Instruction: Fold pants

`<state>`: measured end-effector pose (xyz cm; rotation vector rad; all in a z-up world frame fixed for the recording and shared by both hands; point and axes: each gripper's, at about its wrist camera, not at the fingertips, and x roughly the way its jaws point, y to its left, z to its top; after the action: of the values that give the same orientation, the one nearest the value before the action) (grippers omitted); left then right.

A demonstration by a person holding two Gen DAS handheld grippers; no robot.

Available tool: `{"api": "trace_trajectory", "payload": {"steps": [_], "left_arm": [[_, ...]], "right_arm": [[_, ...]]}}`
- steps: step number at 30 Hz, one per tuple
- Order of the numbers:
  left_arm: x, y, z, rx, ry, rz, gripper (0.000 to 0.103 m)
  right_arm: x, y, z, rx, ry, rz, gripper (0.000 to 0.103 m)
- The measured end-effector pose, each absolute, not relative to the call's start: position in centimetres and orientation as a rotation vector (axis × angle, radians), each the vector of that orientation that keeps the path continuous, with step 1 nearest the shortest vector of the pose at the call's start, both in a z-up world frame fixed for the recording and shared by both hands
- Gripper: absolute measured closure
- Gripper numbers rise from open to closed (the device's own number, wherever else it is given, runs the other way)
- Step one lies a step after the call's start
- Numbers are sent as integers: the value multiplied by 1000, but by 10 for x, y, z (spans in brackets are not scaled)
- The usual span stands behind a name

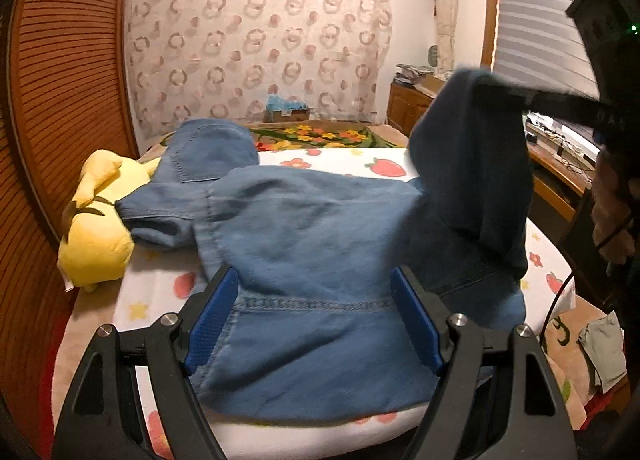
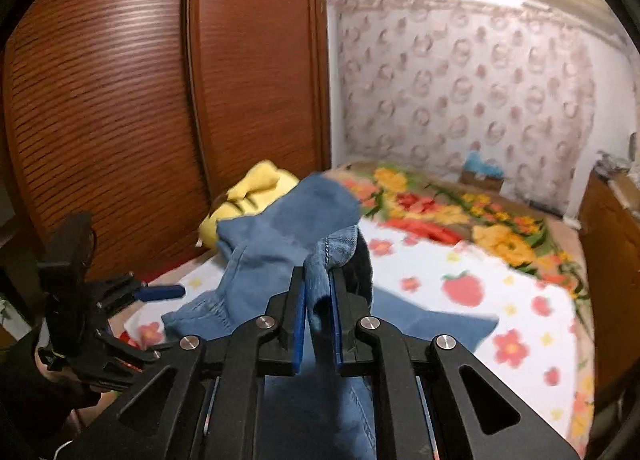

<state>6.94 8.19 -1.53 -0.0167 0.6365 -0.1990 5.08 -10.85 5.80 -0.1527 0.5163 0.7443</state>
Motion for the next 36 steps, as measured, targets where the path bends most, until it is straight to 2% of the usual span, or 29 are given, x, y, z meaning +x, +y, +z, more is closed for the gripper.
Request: {"api": "trace_trajectory", "payload": {"steps": [6, 11, 14, 18, 25, 33, 36], "left_arm": [[67, 91, -25, -26, 653, -187, 24], [72, 91, -33, -38, 674, -189, 24], [74, 87, -38, -42, 684, -195, 24], [76, 80, -42, -39, 697, -212, 24], [81, 59, -52, -23, 725, -261, 24], [90, 40, -69, -3, 777, -282, 24], [92, 39, -75, -9, 797, -283, 24]], "right_arm": [[60, -96, 31, -167, 599, 739, 84], [70, -113, 40, -166, 622, 743, 65], [75, -125, 39, -152, 625, 738, 60], [73, -141, 25, -139, 637, 677, 57], [98, -171, -26, -139, 771, 527, 56], [112, -159, -56, -124, 862, 505, 56], [112, -159, -61, -121, 866, 494, 53]]}}
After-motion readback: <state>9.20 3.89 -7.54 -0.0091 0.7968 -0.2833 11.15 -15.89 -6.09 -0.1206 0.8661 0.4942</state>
